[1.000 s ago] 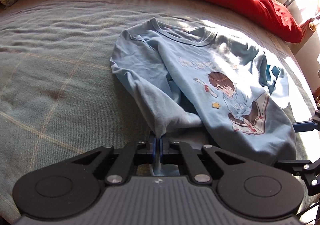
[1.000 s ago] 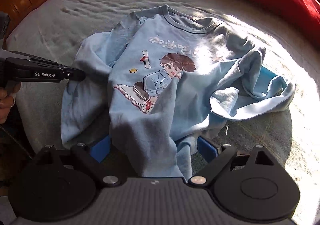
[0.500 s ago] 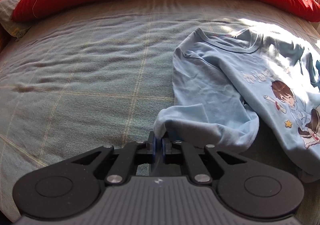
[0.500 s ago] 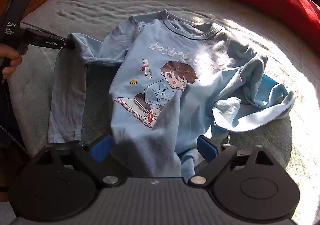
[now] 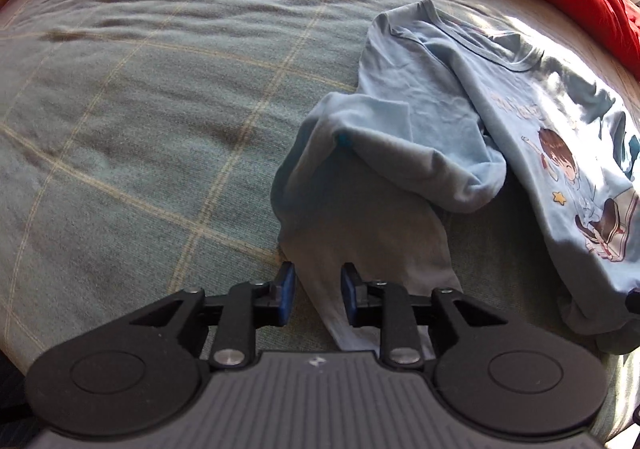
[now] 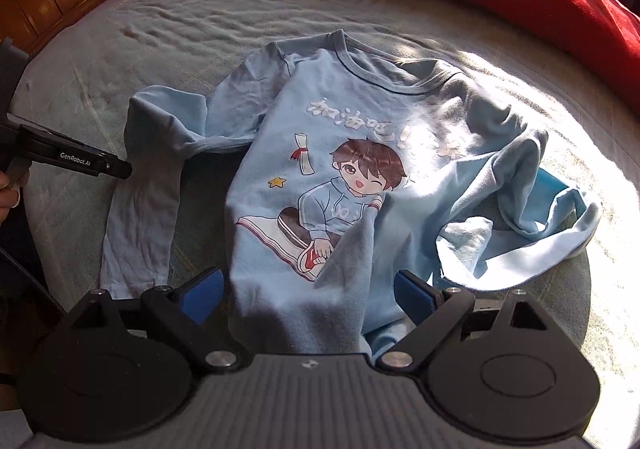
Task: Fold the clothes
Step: 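Grasp the sleeve cuff with the left tool and pull it outward from the body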
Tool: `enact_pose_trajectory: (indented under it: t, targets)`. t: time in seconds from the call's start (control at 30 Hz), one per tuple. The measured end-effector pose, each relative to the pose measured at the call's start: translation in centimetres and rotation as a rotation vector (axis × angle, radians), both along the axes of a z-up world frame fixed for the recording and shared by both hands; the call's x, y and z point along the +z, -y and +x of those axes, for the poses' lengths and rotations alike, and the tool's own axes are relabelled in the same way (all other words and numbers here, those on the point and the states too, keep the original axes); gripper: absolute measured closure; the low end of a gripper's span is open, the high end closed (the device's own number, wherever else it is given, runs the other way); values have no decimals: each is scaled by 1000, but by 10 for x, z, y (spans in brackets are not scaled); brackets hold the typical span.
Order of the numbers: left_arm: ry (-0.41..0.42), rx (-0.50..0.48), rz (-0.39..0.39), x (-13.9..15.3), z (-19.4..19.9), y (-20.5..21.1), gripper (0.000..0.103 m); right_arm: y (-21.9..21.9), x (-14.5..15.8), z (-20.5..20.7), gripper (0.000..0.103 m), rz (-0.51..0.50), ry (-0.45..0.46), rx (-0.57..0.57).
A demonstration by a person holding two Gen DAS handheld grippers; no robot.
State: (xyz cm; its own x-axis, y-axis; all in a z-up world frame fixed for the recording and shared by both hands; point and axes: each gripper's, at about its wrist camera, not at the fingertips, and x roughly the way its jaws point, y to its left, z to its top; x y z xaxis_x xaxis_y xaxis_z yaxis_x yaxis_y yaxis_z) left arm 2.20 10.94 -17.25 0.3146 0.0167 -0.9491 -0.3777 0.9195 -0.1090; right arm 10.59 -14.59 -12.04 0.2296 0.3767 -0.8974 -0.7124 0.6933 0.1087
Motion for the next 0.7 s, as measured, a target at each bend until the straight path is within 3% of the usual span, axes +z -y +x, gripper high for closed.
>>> enact_pose_trajectory:
  t: [0.2,0.33,0.7]
  targets:
    - [-46,54,-64,-9,-22,17,72,-2,0,-3,8,3,1,17]
    - [-38,83,-95,-12,-25,22,60,-1,0,-3,8,-2,3,22]
    - [-36,42,-76,-15,-11,36,63,1,-2,-6,8,0,-3,14]
